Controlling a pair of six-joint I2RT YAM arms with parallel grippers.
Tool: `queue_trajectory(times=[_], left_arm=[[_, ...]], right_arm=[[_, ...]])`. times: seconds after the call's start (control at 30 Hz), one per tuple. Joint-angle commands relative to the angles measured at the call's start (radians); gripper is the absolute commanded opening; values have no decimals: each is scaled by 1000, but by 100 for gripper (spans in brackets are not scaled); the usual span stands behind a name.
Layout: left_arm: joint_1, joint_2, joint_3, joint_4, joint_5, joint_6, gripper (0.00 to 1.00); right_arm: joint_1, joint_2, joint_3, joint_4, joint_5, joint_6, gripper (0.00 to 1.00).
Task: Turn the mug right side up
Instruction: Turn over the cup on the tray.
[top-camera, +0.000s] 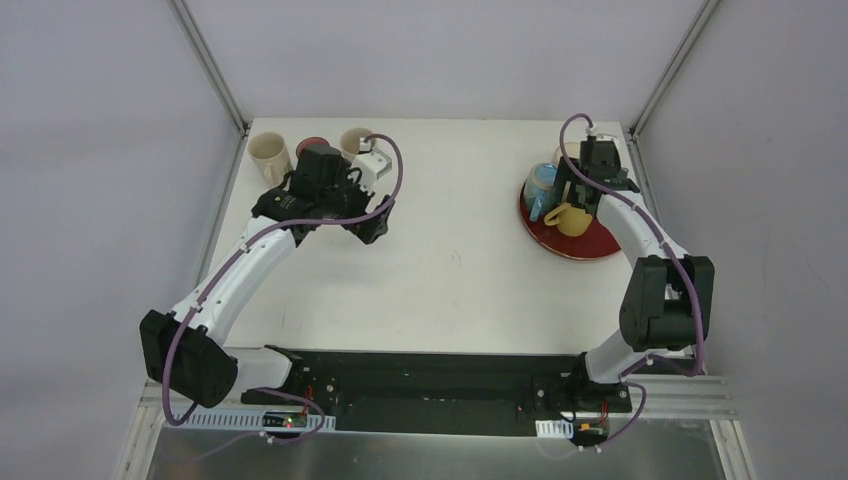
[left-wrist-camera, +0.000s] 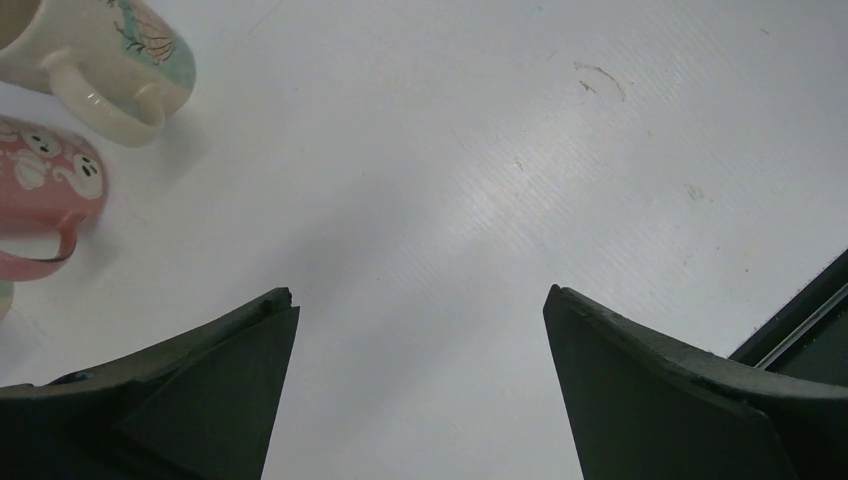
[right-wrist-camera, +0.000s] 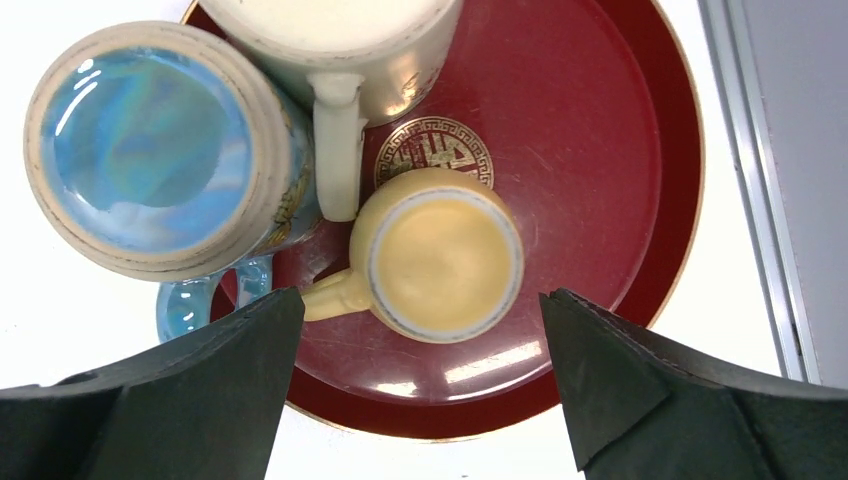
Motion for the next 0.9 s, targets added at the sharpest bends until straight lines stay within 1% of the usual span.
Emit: queue_trajectory(times=[0.0, 0.2, 0.4, 0.53, 0.7, 0.87], left_arm=[[-64, 50, 25, 8, -14, 11, 99], [-105, 131, 90, 11, -30, -16, 99], [-123, 177, 108, 15, -36, -26, 99], [-144, 237, 148, 32, -65, -45, 99], [-182, 361, 278, 38, -101, -98, 99], [-237, 531, 466, 43, -158, -184, 99]], right_arm=[[21, 33, 35, 35, 59, 1, 98], [22, 61, 35, 46, 113, -34, 98], [22, 45, 14, 22, 93, -58, 98], [20, -4, -17, 4, 69, -75, 99], [15, -46, -47, -27, 60, -97, 98], [-14, -76, -60, -43, 43, -100, 99]])
